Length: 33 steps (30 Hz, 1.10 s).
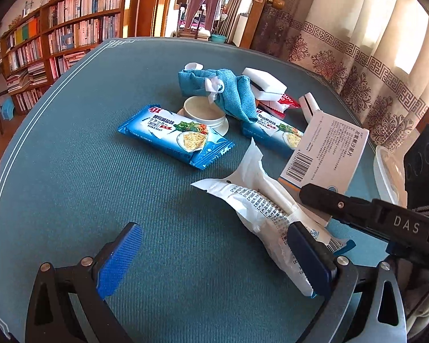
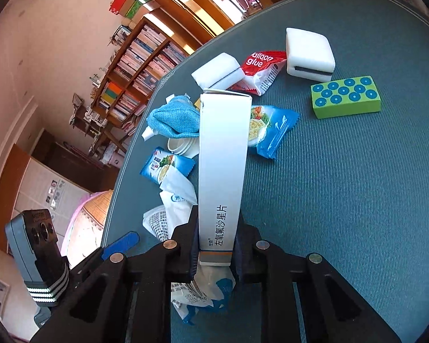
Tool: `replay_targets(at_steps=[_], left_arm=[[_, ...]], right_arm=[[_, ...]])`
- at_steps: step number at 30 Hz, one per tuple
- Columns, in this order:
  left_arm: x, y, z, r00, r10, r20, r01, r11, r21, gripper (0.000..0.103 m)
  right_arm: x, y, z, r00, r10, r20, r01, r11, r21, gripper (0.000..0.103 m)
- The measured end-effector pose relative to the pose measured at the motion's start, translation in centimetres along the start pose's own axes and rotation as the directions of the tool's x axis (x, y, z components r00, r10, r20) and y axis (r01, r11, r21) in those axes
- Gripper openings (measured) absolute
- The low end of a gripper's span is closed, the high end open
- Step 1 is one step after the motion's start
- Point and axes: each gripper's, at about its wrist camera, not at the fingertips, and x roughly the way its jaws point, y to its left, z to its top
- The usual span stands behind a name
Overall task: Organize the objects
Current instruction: 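Lift the white medicine box with the right gripper toward the clear tub, then carry the medicine box into the clear tub with right gripper while left grasps white printed bag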
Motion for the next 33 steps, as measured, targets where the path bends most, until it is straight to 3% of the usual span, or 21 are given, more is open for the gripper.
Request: replay_targets(at_steps=[5, 13, 21, 27, 33], left_arm=[[-0.4, -0.4, -0.1, 1.000, -0.024, -0.008, 0.023, 1.000, -0.015, 0.103], [0.2, -2.8, -0.2, 0.999, -0.030, -0.032, 0.031, 0.999, 0.022, 0.103], [2.0, -4.3, -0.3, 0.998, 0.008, -0.057, -0.006, 0.999, 0.046, 0.101], [2.4, -5.5, -0.3, 0.998, 0.019, -0.058, -0.013, 0.994, 0.110, 0.062], [2.1, -6.6, -0.4, 0.999, 0.028, -0.041, -0.021, 0.987, 0.156, 0.048]], right_arm=[[0.1, -0.9, -1.5, 1.000, 0.011, -0.018, -0.011, 1.000, 0.027, 0.020], [-2.7, -2.1, -2.2, 0.999, -0.008, 0.050, 0.006, 0.999, 0.040, 0.020], [-5.6, -4.2, -2.5, 0.995, 0.008, 0.102, -0.017, 0.997, 0.081, 0.020], [-7.7, -5.7, -2.6, 0.989, 0.021, 0.146, -0.037, 0.993, 0.109, 0.020], [-10.2, -6.4, -1.8, 0.976, 0.004, 0.218, -0.033, 0.991, 0.128, 0.020]])
